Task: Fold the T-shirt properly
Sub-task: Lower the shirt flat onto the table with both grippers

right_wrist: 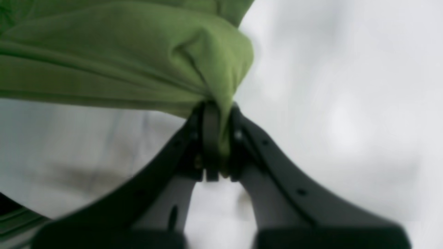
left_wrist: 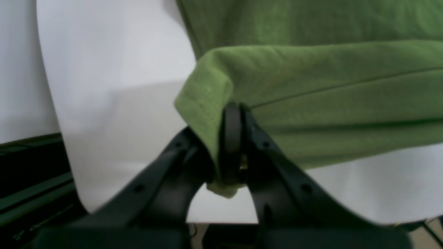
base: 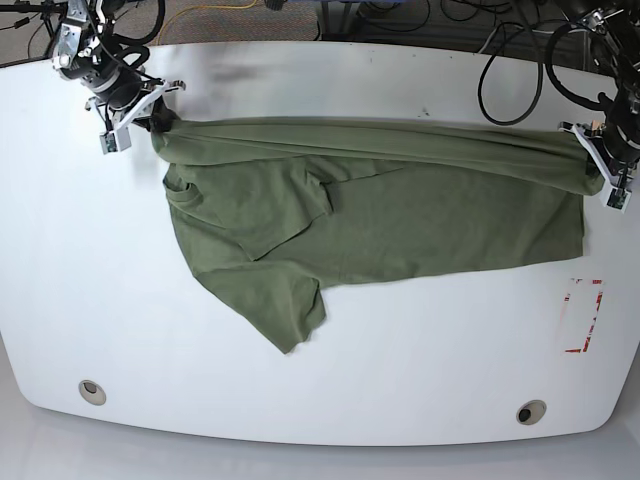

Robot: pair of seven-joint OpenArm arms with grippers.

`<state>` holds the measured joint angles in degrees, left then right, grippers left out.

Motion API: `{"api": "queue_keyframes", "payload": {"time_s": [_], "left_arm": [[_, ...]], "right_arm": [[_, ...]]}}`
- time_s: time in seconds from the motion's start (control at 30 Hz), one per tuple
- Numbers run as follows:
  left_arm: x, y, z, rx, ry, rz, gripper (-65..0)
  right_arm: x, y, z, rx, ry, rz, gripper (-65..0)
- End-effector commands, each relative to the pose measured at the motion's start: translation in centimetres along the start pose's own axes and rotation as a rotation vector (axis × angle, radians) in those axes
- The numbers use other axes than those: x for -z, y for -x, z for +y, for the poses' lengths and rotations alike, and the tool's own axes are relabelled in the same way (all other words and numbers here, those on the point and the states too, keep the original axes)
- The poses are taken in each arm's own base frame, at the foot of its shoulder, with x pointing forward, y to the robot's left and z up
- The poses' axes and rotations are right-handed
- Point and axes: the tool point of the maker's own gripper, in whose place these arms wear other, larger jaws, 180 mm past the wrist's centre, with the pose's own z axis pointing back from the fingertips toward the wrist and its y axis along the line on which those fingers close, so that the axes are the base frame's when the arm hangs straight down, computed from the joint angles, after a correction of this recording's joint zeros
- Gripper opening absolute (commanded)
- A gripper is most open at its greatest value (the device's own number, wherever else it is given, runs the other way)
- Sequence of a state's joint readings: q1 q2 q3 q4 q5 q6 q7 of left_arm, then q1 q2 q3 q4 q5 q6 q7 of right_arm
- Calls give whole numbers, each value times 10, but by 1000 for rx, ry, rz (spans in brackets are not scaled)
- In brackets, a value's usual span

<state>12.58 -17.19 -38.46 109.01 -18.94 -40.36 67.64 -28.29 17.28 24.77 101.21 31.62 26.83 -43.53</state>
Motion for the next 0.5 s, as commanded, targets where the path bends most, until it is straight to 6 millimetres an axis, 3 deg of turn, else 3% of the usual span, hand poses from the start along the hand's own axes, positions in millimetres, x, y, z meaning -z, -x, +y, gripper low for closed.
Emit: {"api": "queue_keyframes", "payload": {"time_s": [0.0, 0.47], "left_arm": [[-7, -1, 14, 28, -47, 5, -650], [-11, 27, 13, 62, -39, 91, -632]], "right_arm": [[-7, -4, -8, -15, 30, -15, -642], [-7, 3, -6, -7, 25, 0, -634]]}}
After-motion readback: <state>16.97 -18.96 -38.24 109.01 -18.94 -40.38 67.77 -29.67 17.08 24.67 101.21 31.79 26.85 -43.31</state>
